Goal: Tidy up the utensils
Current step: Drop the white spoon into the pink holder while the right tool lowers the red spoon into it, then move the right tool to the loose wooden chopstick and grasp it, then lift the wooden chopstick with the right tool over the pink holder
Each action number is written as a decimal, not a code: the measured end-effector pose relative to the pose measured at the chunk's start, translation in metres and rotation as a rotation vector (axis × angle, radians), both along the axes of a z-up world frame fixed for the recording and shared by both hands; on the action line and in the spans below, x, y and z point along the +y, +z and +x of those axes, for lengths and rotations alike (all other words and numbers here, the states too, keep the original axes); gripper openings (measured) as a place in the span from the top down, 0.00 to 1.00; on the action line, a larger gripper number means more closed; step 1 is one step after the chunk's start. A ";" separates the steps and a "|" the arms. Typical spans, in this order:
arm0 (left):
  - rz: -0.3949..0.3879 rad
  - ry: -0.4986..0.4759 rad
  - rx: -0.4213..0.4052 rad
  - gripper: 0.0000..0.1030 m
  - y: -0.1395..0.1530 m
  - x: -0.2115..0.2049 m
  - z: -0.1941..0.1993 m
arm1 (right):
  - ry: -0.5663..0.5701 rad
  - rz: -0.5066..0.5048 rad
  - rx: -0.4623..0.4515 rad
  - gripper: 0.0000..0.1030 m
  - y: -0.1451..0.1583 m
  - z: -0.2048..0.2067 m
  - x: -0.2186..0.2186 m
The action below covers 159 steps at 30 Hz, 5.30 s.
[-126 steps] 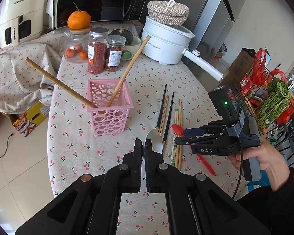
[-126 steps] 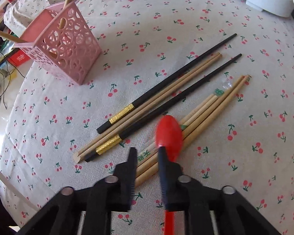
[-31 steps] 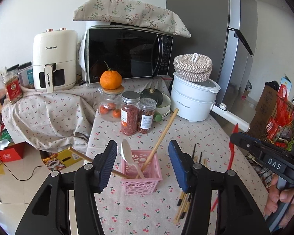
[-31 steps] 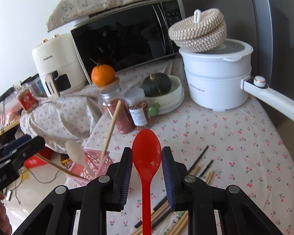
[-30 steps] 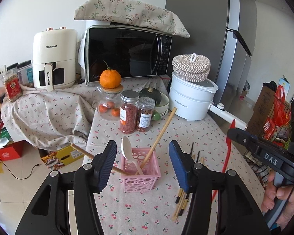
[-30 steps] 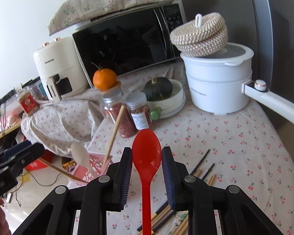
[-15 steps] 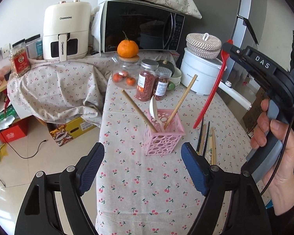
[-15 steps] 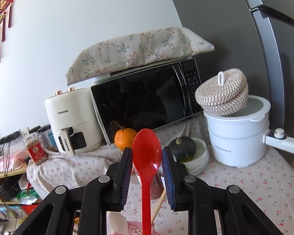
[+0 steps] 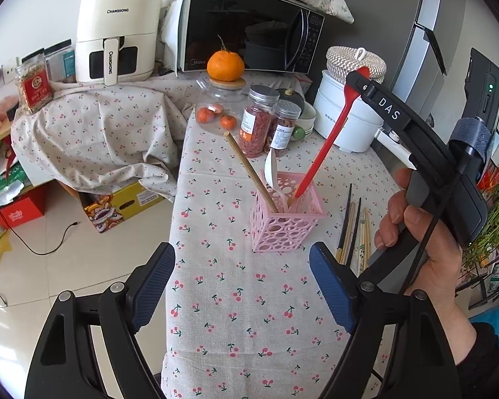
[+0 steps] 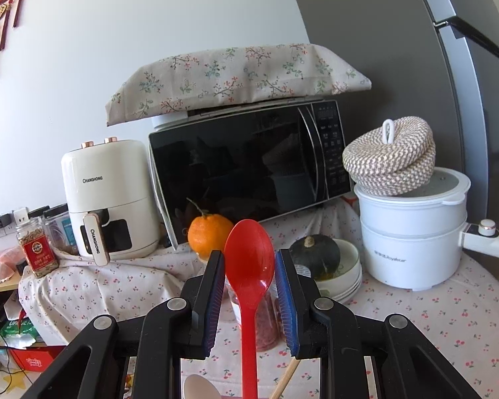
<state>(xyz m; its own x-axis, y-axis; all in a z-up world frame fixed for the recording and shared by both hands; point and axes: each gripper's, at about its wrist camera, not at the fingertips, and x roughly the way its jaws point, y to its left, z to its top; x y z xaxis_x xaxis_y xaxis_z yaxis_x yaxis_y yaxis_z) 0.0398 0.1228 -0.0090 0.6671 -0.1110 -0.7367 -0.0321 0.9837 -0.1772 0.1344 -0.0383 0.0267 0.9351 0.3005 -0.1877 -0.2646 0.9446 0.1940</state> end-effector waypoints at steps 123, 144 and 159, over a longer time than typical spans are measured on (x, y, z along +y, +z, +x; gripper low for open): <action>0.148 -0.401 0.522 0.90 -0.142 -0.286 0.185 | 0.017 -0.024 1.029 0.94 -0.129 0.020 -0.273; 0.075 -0.374 0.083 0.94 -0.018 -0.183 0.064 | 0.067 -0.055 0.740 0.94 -0.052 -0.026 -0.214; 0.110 -0.124 -0.410 0.94 0.078 -0.097 0.022 | 0.125 -0.063 0.537 0.94 -0.010 -0.035 -0.162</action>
<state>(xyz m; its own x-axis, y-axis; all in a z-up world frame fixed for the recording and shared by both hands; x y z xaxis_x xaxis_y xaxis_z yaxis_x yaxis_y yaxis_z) 0.0615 0.0255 0.0686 0.8931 -0.1447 -0.4259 0.1389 0.9893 -0.0449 0.0991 -0.2003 0.0162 0.6609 0.3760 -0.6496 -0.2549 0.9265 0.2769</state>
